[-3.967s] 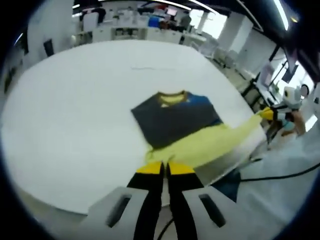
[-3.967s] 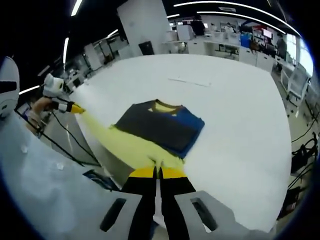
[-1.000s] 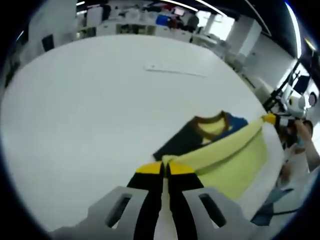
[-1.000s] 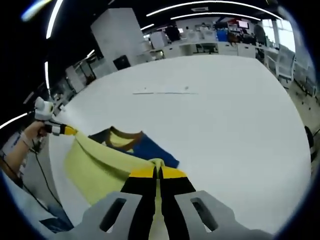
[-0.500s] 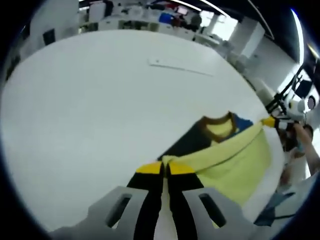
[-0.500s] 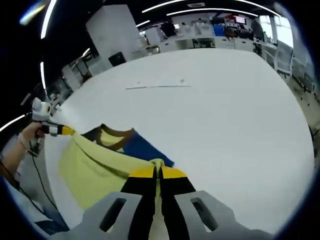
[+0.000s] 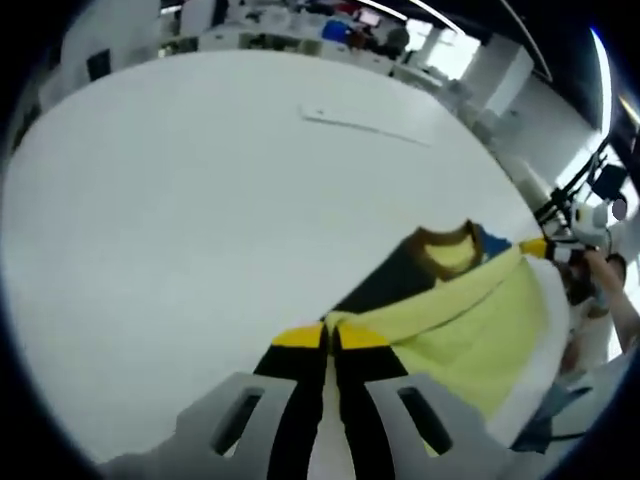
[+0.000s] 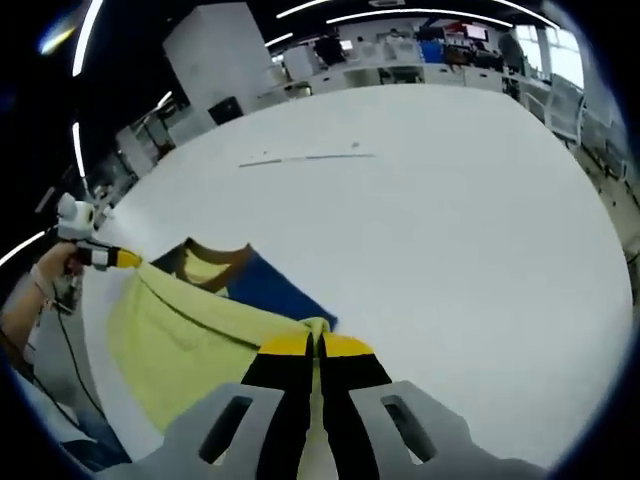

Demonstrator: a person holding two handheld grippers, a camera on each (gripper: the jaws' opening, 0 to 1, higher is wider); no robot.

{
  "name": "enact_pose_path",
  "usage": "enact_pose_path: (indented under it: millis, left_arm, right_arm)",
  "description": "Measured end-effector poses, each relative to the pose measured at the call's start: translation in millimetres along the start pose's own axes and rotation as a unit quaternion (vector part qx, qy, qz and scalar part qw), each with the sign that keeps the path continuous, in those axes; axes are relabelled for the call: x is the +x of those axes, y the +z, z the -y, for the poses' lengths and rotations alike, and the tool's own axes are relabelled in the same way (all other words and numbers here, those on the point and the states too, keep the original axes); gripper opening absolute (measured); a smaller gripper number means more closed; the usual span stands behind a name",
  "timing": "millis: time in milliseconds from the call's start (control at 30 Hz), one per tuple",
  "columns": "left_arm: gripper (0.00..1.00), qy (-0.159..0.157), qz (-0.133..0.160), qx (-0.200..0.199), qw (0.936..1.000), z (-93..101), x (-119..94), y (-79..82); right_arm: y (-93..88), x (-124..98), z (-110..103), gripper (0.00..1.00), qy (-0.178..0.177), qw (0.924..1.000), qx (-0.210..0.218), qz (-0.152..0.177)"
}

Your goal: Fold the garment on the visible template until the final outline fits inside the template.

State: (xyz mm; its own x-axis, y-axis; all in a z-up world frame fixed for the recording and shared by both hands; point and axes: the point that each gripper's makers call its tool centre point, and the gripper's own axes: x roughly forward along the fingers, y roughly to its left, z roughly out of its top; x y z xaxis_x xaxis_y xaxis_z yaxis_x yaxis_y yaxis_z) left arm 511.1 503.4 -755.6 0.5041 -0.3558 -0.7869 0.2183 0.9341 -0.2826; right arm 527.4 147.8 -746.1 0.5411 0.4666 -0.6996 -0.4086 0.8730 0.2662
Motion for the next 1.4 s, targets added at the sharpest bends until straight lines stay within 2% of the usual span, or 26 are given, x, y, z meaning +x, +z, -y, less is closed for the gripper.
enact_pose_path:
  millis: [233,367,600,700,1033,1167,1233,1267,1333,1367,1400]
  left_arm:
    - [0.0,0.002,0.0,-0.004,1.0,-3.3,6.1,-4.1]
    - [0.0,0.007,0.004,0.024,0.9997,-1.7,8.7,-3.9]
    - [0.0,0.015,0.005,0.051,0.9986,0.1,5.6,-4.3]
    - [0.0,0.021,0.008,0.071,0.9972,2.1,2.4,-2.5]
    - [0.05,0.042,0.021,0.093,0.9946,10.0,-17.3,0.1]
    - [0.17,0.062,0.027,0.133,0.9888,8.1,-27.3,1.2]
    - [0.26,0.069,0.051,0.16,0.9833,9.3,-32.7,8.2]
    - [0.28,0.068,0.057,0.171,0.9813,11.8,-34.7,9.4]
    - [0.28,0.07,0.051,0.188,0.9784,14.6,-39.3,7.2]
    - [0.27,0.077,0.057,0.218,0.9713,14.2,-41.4,10.9]
    - [0.27,0.077,0.053,0.232,0.9683,15.2,-42.1,10.1]
  right_arm:
    - [-6.1,6.1,4.8,0.03,-0.003,1.0,0.005,-0.003]
    - [-7.4,7.4,4.7,0.03,-0.003,1.0,0.002,-0.003]
    - [-0.7,4.7,4.0,0.03,-0.009,0.9995,-0.029,0.014]
    - [4.5,1.8,2.0,0.03,-0.009,0.9991,-0.033,0.024]
    - [12.0,-9.2,2.7,0.07,-0.02,0.9972,-0.055,0.045]
    - [17.7,-19.4,2.7,0.09,-0.026,0.9954,-0.071,0.058]
    - [19.1,-22.7,2.4,0.12,-0.027,0.9938,-0.089,0.061]
    - [19.5,-24.6,2.6,0.13,-0.028,0.9924,-0.104,0.061]
    - [18.3,-28.3,4.4,0.13,-0.033,0.9888,-0.134,0.056]
    - [17.3,-29.8,5.6,0.13,-0.037,0.9861,-0.153,0.052]
    - [16.8,-30.5,6.2,0.14,-0.04,0.9843,-0.164,0.05]
